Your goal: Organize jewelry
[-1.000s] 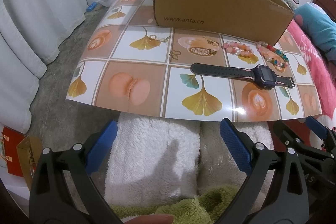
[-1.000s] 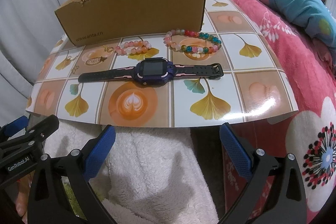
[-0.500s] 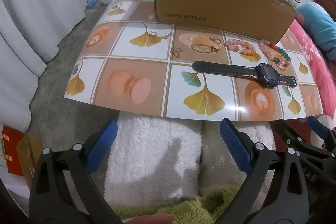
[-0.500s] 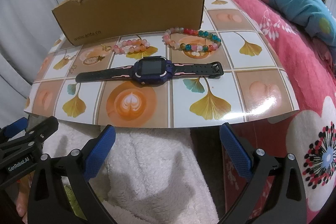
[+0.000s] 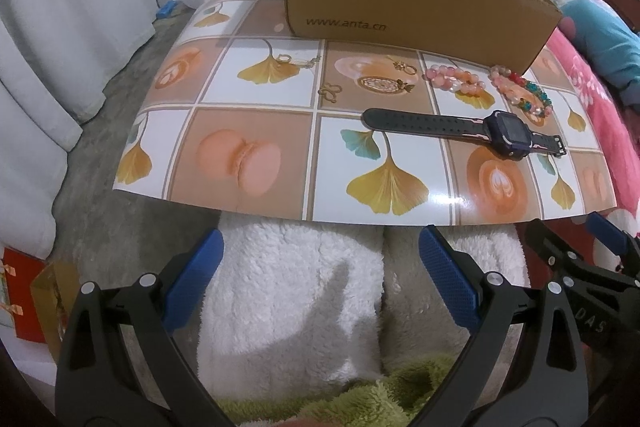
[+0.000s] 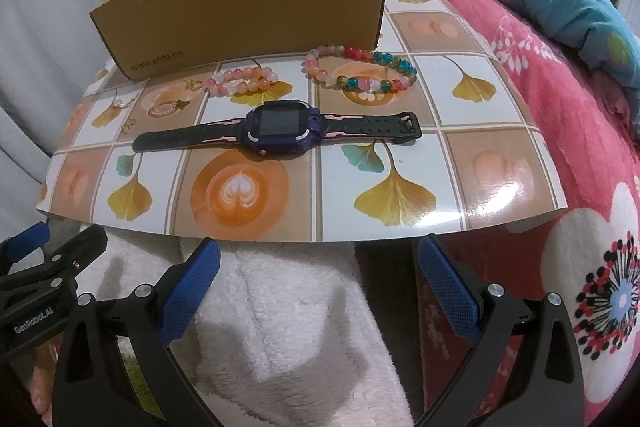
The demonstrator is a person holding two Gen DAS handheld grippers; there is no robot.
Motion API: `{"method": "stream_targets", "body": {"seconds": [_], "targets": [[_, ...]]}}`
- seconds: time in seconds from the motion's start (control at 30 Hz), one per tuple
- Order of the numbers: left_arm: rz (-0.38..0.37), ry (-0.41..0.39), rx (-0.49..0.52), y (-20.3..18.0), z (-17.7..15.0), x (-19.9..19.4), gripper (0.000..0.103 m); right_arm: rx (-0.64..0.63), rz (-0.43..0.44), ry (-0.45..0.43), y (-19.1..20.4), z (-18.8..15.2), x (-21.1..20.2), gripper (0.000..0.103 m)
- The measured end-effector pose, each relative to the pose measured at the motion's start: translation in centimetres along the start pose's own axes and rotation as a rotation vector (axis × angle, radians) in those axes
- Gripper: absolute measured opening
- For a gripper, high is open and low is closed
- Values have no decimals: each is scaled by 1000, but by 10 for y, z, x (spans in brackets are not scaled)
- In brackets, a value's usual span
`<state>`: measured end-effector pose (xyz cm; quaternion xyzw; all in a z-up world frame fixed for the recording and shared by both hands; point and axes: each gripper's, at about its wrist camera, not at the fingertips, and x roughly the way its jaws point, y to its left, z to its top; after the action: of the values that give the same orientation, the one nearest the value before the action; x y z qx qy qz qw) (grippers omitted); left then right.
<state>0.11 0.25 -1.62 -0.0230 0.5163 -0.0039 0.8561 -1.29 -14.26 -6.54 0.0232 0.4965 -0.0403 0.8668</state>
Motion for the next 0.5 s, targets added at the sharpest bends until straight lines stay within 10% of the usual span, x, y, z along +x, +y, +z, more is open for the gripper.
{"method": "stream_targets", "body": {"seconds": [0.5], "targets": [[-159,-71,80,-4,4,1,95,-25,22,-106,-9,3,-6,97]]}}
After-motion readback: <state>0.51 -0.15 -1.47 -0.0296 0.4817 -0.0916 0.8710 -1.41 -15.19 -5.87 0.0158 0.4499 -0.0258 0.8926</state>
